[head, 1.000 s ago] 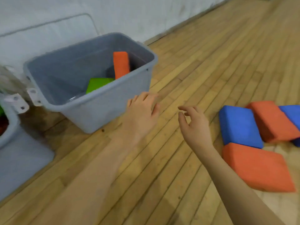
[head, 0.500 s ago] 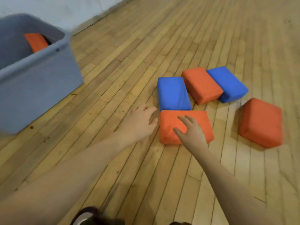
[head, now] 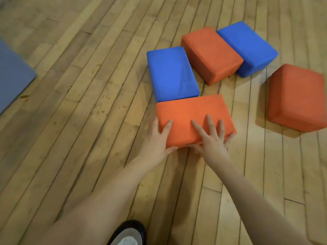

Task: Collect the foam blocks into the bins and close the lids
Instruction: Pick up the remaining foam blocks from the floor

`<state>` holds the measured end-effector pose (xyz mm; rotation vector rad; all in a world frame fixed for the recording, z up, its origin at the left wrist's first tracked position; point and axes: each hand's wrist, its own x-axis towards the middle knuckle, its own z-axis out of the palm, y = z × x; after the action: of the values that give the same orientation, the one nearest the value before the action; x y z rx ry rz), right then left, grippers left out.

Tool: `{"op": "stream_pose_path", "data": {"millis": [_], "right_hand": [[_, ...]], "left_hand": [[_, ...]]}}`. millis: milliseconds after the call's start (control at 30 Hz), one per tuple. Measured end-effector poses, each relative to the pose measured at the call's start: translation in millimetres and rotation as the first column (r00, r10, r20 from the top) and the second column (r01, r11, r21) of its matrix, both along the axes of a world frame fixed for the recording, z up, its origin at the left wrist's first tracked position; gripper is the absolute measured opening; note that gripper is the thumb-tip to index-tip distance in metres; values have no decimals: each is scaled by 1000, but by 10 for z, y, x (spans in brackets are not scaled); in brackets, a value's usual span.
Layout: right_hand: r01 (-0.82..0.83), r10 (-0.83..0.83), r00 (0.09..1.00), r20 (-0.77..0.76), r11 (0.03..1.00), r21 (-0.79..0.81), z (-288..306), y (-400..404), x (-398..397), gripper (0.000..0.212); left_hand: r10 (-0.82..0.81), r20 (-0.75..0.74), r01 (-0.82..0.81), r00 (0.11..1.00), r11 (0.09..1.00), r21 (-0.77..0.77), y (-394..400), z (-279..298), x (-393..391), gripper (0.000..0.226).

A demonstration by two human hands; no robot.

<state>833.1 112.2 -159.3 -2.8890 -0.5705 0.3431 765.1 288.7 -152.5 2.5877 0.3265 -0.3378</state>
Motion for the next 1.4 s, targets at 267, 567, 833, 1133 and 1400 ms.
{"op": "stream_pose_path", "data": {"millis": [267,567,833,1133,1400], "right_hand": [[-62,26,972,235,987,147,382,66,-131,54],[-74,34,984,177,971,228,643,153,-351,57],[4,-74,976,204,946,324,787,-110,-511,52],[331,-468,837,284,846,418,1141,-1514,-985,41],[772,-753,605,259,634,44,1070,-2965,-1763,54]], "left_hand": [[129,401,-65,907,984,-168,2,286,-211,48],[-131,288,73,949,976,203,157,517,-469,104],[-339,474,218,812,931,292,15,659,-482,80],[-340,458,338,821,937,90,-1517,1044,-324,84],[-280,299,321,912,942,-99,-2868,1029,-415,84]]}}
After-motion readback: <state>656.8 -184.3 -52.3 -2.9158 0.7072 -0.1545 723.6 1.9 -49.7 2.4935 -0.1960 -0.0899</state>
